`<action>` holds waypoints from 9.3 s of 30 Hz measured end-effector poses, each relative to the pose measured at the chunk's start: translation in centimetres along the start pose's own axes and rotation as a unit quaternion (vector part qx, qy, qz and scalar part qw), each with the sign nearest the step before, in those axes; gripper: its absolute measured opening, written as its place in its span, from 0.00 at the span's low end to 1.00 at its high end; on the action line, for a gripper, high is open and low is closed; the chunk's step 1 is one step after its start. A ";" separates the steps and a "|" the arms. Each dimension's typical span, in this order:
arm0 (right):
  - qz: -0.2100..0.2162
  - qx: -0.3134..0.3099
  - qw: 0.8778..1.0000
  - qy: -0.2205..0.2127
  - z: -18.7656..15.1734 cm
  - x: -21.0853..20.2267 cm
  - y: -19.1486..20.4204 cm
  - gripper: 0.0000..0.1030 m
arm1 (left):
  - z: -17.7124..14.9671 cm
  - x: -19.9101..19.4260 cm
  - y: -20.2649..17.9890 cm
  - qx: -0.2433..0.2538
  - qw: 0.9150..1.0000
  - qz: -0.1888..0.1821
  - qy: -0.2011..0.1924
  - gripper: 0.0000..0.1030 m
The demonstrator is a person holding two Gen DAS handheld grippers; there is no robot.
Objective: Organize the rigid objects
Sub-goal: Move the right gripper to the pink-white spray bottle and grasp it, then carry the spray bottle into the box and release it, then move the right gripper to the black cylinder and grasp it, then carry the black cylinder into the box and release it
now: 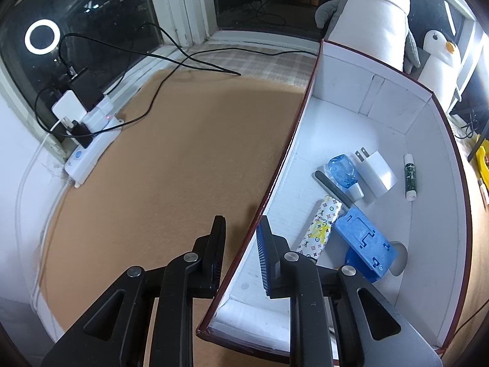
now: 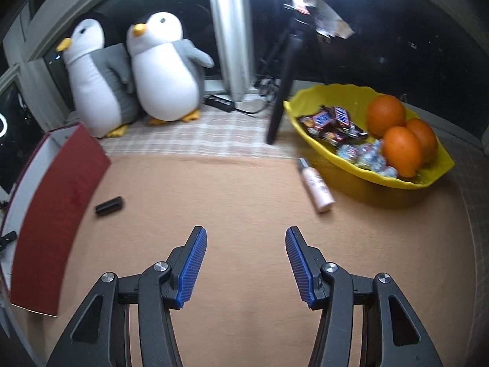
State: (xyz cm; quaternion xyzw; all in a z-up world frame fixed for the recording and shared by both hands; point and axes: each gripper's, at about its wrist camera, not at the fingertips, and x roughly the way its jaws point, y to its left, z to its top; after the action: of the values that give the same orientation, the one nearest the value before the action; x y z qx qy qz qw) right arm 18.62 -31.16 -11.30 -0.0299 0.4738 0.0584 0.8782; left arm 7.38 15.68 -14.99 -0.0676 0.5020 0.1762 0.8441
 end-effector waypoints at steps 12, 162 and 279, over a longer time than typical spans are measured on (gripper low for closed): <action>-0.027 -0.010 0.999 0.018 1.6 3.7 -3.3 0.48 | 0.3 0.4 -0.7 0.007 1.000 0.023 0.009 0.21; 0.124 -0.255 0.958 0.047 0.6 2.3 18.9 0.46 | -0.9 -2.0 -0.3 0.010 1.000 0.003 -0.019 0.16; 0.233 -0.273 0.932 0.055 2.9 0.2 33.8 0.14 | -0.7 -1.1 0.2 -0.013 1.000 -0.020 -0.019 0.16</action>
State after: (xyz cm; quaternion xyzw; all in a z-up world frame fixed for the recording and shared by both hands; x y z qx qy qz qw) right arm 16.70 2.66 -9.75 -0.1602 0.4807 0.3870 0.7704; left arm 6.22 15.41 -14.39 -0.0851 0.4822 0.1668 0.8558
